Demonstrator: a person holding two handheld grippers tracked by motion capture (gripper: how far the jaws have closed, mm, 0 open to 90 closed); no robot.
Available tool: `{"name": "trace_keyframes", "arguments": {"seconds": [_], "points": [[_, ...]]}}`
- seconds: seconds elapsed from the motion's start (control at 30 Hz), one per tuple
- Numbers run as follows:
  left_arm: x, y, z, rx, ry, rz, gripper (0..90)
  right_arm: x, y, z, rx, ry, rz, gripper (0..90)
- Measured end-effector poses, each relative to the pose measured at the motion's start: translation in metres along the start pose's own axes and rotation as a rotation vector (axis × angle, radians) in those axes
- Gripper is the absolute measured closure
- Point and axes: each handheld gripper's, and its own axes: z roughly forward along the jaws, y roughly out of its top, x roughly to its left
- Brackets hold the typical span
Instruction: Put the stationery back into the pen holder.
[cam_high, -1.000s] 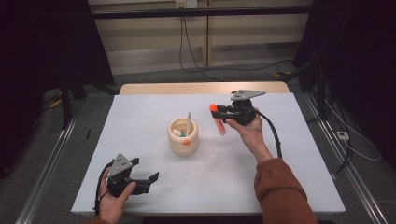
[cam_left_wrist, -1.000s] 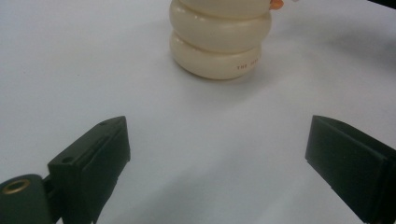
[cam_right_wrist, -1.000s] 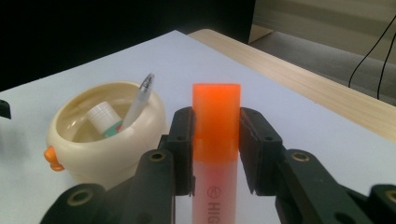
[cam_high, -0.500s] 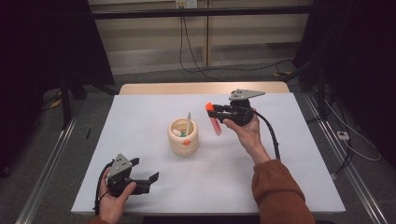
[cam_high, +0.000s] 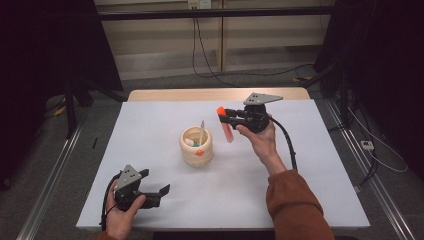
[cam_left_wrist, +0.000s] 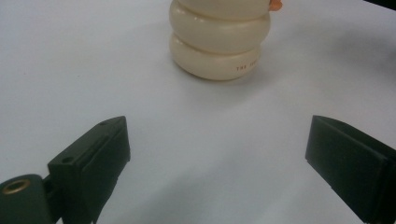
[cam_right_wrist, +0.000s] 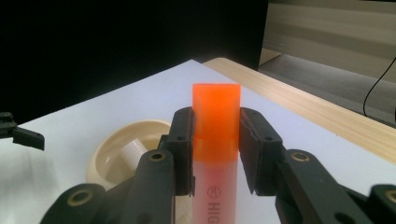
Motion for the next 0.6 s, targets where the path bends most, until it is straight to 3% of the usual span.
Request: {"name": "trace_keyframes", "arguments": {"seconds": [0.6], "points": [[0.001,0.0,0.0,0.004,-0.002,0.005,6.3,0.014,0.027,0.007,-0.054,0.026,-0.019,67.9]]}}
